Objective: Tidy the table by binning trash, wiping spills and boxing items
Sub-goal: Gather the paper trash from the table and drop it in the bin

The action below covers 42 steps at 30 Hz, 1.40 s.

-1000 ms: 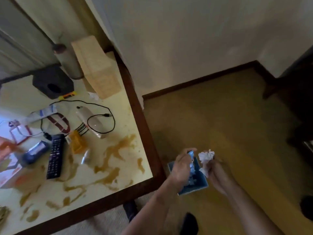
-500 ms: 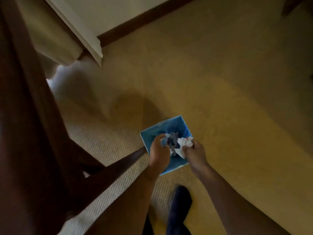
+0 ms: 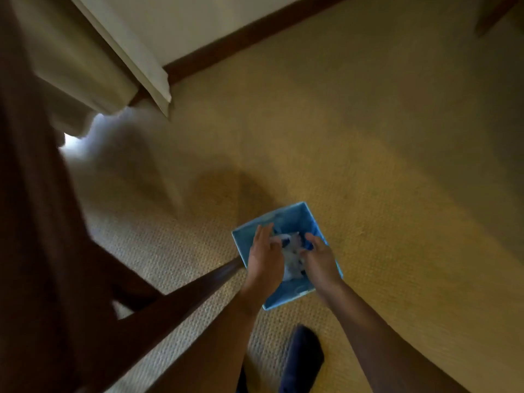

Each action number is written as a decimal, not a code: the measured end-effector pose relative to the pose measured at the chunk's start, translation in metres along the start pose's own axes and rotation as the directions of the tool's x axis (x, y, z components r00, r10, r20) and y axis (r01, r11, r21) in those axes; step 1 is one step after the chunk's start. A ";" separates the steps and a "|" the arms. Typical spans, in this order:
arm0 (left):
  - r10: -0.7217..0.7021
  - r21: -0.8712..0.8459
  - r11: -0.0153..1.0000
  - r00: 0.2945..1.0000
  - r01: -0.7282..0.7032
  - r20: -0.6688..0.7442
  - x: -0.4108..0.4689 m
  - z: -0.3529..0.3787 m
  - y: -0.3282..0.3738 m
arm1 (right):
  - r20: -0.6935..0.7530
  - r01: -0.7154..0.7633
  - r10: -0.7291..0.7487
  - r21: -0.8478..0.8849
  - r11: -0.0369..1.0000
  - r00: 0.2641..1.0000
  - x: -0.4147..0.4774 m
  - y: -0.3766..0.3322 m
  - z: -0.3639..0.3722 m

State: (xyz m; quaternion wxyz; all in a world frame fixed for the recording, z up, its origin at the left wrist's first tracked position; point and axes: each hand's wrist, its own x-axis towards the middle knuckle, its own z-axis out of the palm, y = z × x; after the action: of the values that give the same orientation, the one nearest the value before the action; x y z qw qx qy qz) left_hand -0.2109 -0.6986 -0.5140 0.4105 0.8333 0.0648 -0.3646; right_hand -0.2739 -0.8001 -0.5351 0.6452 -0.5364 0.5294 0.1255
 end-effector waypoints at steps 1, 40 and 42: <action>0.034 -0.028 0.999 0.999 -0.034 -0.019 -0.019 -0.013 0.018 | -0.011 0.043 -0.043 -0.005 0.999 0.999 -0.018 -0.016 -0.001; 0.271 0.721 0.692 0.917 0.025 -0.292 -0.019 -0.615 0.230 | 0.197 0.626 -0.770 -0.715 0.311 0.607 -0.246 -0.350 0.312; 0.297 0.737 0.676 0.906 0.023 -0.301 -0.016 -0.614 0.227 | 0.197 0.632 -0.770 -0.707 0.318 0.607 -0.247 -0.350 0.313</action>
State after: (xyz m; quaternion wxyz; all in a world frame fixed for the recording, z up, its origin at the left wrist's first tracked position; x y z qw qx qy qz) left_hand 0.2109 -0.3950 -0.1150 0.0519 0.9849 -0.0669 -0.1510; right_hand 0.0525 -0.5790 -0.1806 0.3187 -0.9258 0.2022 -0.0195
